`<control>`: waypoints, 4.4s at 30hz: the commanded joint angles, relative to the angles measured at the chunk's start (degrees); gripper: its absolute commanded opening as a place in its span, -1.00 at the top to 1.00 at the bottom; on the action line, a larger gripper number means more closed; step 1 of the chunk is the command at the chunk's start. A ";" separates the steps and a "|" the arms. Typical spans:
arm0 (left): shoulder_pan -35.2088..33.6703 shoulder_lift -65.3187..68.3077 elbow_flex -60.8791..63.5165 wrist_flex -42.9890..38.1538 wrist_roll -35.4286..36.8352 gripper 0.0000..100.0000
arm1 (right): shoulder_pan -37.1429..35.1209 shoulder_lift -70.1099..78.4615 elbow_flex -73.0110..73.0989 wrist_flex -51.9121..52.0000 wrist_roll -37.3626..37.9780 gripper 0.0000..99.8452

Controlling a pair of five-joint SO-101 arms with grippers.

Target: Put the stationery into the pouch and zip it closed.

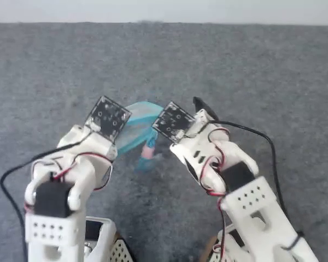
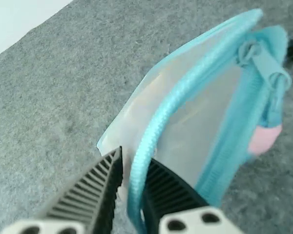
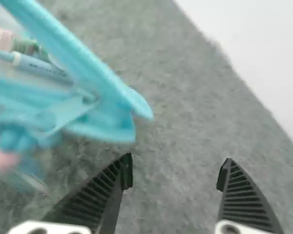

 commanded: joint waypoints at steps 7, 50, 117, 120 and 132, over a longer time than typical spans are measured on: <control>-0.09 -4.75 4.53 2.11 -3.52 0.98 | -4.18 2.77 -6.95 -0.92 5.19 0.44; 0.09 -4.66 -15.60 -3.16 11.34 0.53 | -4.26 6.37 -23.38 19.82 -4.92 0.99; 0.62 -13.27 3.82 -15.38 11.60 0.98 | -3.03 24.04 -21.10 16.04 -14.15 0.99; -2.99 -13.27 3.82 -15.30 10.11 0.98 | -3.03 24.04 -21.10 16.13 -14.15 0.99; -17.76 -13.19 4.00 -20.13 6.95 0.98 | 0.48 24.04 -20.48 16.22 -13.98 0.99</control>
